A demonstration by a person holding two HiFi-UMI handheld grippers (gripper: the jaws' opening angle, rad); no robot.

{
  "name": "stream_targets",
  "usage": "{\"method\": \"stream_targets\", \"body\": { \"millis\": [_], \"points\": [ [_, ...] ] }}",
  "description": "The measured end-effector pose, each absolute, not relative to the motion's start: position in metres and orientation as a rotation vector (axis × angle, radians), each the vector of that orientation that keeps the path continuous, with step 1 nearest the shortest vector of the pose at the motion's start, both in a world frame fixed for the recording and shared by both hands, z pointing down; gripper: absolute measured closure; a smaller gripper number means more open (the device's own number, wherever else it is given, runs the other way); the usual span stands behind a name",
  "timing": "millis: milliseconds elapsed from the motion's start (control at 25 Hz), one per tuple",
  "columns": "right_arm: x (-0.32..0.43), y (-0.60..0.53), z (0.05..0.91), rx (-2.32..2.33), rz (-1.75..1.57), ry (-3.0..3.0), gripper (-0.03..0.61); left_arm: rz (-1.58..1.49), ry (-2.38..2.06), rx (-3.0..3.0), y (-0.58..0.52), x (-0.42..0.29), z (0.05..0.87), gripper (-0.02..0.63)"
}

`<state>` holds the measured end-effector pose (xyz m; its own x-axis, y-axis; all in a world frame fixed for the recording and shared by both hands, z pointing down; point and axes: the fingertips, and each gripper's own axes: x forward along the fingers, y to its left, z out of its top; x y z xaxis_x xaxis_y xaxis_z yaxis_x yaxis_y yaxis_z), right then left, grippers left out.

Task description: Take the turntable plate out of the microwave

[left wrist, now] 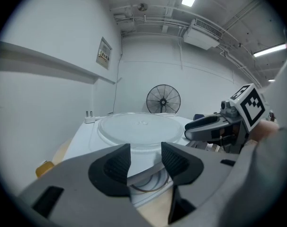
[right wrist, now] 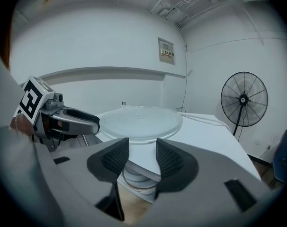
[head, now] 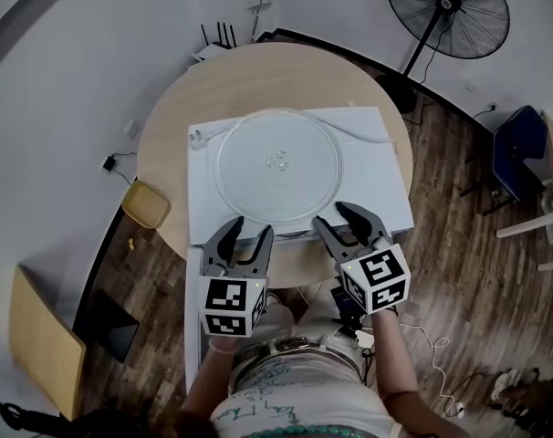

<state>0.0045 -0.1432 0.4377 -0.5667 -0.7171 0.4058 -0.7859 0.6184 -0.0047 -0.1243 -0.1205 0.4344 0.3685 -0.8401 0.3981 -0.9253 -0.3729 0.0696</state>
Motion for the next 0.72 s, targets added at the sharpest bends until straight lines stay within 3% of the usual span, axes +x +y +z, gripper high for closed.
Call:
{"method": "stream_targets", "body": {
  "millis": [720],
  "points": [
    [0.0064,-0.1416,0.4373,1.294,0.211,-2.523,0.407,0.443,-1.608,2.389,-0.1191,-0.1238,0.4363,0.408]
  ]
}}
